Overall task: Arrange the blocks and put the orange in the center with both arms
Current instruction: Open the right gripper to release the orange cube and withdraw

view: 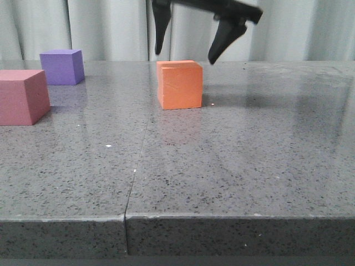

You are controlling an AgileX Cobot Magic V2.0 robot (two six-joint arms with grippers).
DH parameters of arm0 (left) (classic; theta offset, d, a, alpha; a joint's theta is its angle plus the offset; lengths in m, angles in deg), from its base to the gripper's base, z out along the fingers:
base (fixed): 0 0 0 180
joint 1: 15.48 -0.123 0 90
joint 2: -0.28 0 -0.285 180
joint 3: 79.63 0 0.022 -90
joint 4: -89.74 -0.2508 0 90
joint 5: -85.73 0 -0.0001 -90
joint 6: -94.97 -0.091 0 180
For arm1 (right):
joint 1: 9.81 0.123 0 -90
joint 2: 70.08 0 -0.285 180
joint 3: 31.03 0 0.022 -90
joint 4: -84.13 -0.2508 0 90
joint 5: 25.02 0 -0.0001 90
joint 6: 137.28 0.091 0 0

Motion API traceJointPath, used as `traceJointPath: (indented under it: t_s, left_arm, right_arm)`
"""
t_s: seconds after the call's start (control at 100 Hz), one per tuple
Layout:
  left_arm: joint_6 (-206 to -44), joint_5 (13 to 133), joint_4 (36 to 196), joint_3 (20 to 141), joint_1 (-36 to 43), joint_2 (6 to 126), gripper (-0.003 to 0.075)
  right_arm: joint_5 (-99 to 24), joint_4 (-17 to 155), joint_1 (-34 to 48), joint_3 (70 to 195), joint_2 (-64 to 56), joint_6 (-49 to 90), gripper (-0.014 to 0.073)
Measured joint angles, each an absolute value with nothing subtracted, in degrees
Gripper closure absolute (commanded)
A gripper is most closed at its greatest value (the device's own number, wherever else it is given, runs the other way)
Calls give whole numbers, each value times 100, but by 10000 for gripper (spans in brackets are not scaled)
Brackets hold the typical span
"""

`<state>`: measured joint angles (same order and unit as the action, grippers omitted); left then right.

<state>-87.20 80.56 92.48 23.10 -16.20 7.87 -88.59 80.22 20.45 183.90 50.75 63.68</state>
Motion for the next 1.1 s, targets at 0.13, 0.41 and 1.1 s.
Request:
traceJointPath:
  t_s: [0.13, 0.41, 1.1]
  left_arm:
    - [-8720, 8056, 9248, 2310, -1620, 787, 741]
    - [-8720, 8056, 9248, 2310, -1620, 787, 741]
    - [-8720, 8056, 9248, 2310, -1620, 787, 741]
  right_arm:
    - [-8972, 8022, 2045, 18390, 4748, 6331, -39]
    - [-9063, 8294, 2045, 17835, 3931, 6320, 334]
    - [-6208, 8455, 2045, 12126, -637, 6376, 654]
